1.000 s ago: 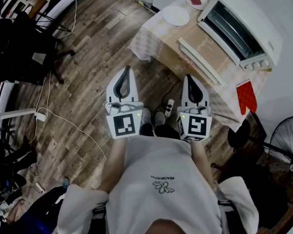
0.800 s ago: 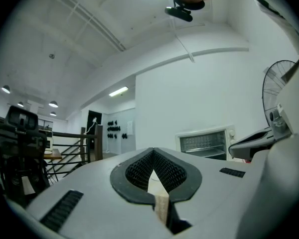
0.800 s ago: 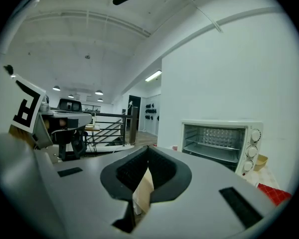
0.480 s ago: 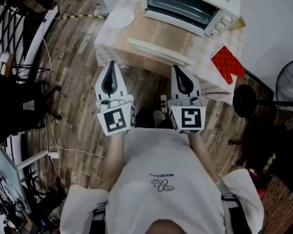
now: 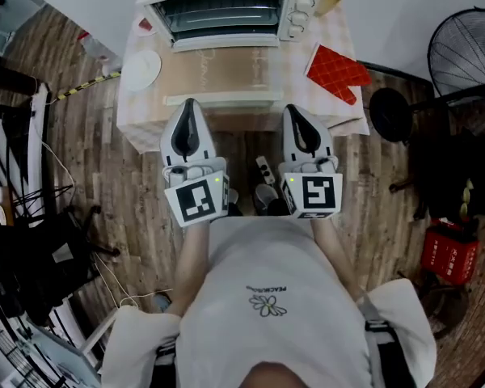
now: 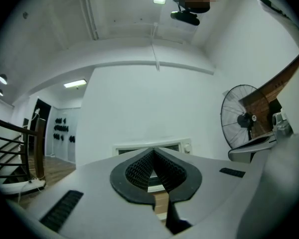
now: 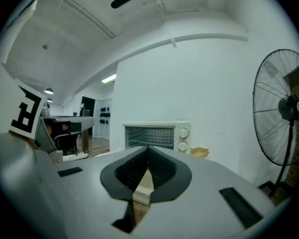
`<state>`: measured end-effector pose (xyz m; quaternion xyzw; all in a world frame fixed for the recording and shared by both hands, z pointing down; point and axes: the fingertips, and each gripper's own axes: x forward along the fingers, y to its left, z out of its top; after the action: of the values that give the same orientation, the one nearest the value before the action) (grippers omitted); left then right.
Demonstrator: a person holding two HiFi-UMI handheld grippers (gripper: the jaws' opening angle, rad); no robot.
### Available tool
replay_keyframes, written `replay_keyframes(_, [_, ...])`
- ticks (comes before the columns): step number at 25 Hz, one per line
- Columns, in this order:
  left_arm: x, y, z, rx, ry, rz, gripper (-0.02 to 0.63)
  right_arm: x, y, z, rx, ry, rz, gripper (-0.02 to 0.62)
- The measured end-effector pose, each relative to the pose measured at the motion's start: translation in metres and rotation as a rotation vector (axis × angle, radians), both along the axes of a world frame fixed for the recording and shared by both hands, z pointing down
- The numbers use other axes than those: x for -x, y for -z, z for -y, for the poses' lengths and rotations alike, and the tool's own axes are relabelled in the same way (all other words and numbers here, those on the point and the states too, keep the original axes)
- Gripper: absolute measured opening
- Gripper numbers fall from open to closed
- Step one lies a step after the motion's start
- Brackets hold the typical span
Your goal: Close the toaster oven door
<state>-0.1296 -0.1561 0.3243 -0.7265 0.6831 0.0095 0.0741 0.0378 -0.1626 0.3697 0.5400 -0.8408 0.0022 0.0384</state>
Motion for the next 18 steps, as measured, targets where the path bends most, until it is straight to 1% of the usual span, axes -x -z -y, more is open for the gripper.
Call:
replay_keyframes(2, [-0.003,0.002,0.007,0.005,-0.050,-0.017,0.015,-0.006,-0.006,0.001,0.031,-0.064,0.038,0.010])
replay_keyframes(5, [-0.003,0.003,0.010,0.004,-0.119,0.003,0.014,-0.010,-0.013,-0.005,0.089,-0.131,0.150,0.011])
replay_keyframes(6, [-0.001,0.003,0.011,0.004,-0.139,0.014,0.015,-0.010,-0.014,-0.008,0.095,-0.151,0.170,0.009])
replay_keyframes(8, [0.002,0.003,0.012,0.003,-0.173,0.026,0.014,-0.008,-0.014,-0.013,0.091,-0.187,0.181,0.010])
replay_keyframes(9, [0.004,0.004,0.012,0.003,-0.184,0.020,0.014,-0.007,-0.014,-0.016,0.088,-0.202,0.183,0.009])
replay_keyframes(13, [0.011,0.006,0.012,0.006,-0.209,-0.038,0.015,-0.001,-0.016,-0.025,0.087,-0.242,0.206,0.010])
replay_keyframes(18, [0.017,0.000,0.011,0.011,-0.236,-0.017,0.014,0.002,-0.022,-0.032,0.099,-0.278,0.236,0.011])
